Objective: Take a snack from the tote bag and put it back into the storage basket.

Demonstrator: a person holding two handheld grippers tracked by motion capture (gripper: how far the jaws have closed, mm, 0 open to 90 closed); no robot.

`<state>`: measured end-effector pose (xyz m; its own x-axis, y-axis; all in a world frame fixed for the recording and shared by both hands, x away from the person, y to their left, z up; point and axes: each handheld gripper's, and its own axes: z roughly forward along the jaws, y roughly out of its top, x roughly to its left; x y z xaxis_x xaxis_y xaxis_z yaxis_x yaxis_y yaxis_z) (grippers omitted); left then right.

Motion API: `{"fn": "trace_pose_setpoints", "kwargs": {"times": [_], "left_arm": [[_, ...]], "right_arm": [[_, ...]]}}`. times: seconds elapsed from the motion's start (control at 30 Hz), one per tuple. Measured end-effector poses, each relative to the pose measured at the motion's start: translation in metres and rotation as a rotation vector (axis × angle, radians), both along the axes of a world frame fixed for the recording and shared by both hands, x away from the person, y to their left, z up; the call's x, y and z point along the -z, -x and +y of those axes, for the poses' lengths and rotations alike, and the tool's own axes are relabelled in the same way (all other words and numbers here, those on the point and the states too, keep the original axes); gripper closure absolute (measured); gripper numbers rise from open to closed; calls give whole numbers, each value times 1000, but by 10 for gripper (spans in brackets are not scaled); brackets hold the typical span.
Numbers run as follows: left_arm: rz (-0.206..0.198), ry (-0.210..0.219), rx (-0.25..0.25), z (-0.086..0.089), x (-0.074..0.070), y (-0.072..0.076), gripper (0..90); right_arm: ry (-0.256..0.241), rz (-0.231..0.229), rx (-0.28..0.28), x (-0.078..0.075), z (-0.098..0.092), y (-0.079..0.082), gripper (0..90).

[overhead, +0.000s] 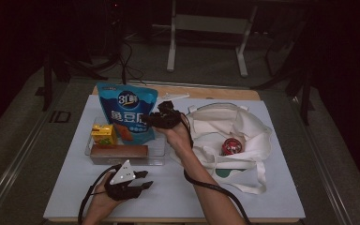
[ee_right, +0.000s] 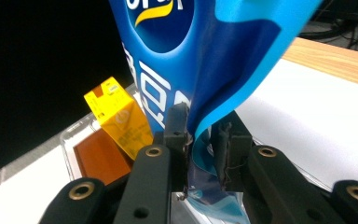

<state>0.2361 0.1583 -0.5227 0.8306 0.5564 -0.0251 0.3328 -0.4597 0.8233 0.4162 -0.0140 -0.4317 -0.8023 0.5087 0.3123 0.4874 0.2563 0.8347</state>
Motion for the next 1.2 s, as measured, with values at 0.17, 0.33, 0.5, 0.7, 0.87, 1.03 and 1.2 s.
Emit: {"fn": "trace_pose_setpoints", "kwargs": {"times": [0.17,0.33,0.5,0.7,0.87,1.03,1.2], "left_arm": [[0,-3,3,0,0,0,573],[1,-4,4,0,0,0,572],[1,-4,7,0,0,0,572],[1,-6,5,0,1,0,572],[-2,-5,0,0,1,0,571],[-1,-10,0,-1,1,-1,571],[-5,-9,-10,-1,2,-2,570]], "right_arm": [[-57,7,-14,5,6,0,774],[-95,9,-16,9,11,-2,776],[-41,-8,-18,4,11,-5,759],[108,-39,-34,-3,11,-2,633],[179,-70,-38,-9,8,3,534],[207,-97,-34,-21,-3,6,508],[250,-115,-36,-29,-17,7,512]]}}
